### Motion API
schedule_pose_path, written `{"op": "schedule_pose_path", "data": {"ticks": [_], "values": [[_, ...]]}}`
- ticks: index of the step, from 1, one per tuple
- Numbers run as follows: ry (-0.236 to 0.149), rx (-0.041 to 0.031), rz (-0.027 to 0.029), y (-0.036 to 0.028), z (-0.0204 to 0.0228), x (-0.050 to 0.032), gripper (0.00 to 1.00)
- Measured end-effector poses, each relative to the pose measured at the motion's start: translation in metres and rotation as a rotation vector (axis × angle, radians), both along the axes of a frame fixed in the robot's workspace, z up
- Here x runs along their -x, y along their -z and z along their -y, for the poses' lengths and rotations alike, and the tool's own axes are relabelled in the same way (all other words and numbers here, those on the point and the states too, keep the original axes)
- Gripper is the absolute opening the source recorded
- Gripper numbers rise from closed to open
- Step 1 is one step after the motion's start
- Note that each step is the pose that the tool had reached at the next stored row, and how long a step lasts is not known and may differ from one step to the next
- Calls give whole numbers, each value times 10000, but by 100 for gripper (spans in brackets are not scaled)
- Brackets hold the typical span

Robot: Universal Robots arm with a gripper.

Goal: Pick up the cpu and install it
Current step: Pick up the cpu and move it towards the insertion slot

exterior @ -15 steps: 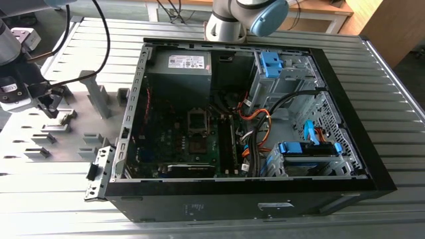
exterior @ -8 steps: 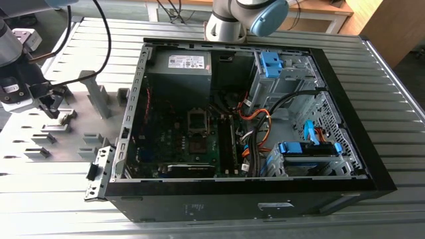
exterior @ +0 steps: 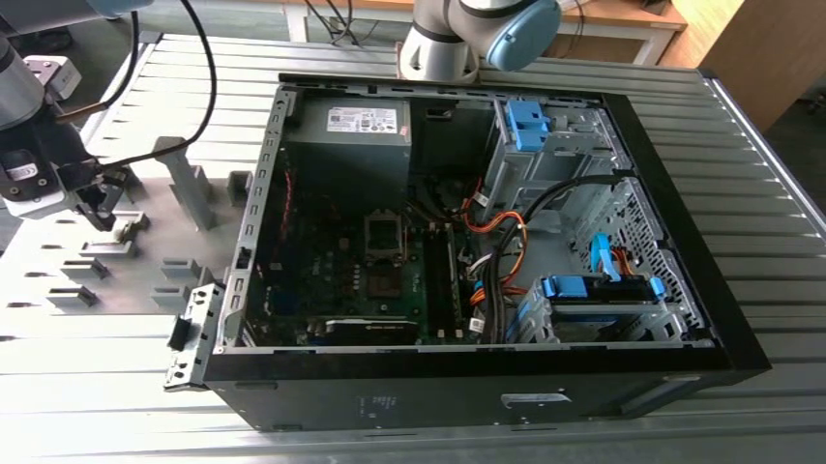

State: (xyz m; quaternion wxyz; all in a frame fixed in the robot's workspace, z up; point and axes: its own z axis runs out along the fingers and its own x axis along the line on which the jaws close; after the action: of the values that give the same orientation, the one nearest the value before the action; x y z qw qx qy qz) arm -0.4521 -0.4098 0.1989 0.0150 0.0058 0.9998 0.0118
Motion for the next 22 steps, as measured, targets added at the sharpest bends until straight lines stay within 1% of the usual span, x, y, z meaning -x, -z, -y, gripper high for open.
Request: {"op": "schedule_pose_path", "data": {"ticks": [8, 9, 10, 12, 13, 15, 16, 17, 18, 19, 22], "values": [[0, 1, 0, 0, 0, 0, 11], [0, 1, 0, 0, 0, 0, 16], [0, 1, 0, 0, 0, 0, 16], [0, 2, 0, 0, 0, 0, 29], [0, 1, 0, 0, 0, 0, 29], [0, 2, 0, 0, 0, 0, 41], [0, 1, 0, 0, 0, 0, 41], [0, 2, 0, 0, 0, 0, 47], [0, 2, 0, 0, 0, 0, 47], [0, 2, 0, 0, 0, 0, 53], [0, 1, 1, 23, 0, 0, 53]]}}
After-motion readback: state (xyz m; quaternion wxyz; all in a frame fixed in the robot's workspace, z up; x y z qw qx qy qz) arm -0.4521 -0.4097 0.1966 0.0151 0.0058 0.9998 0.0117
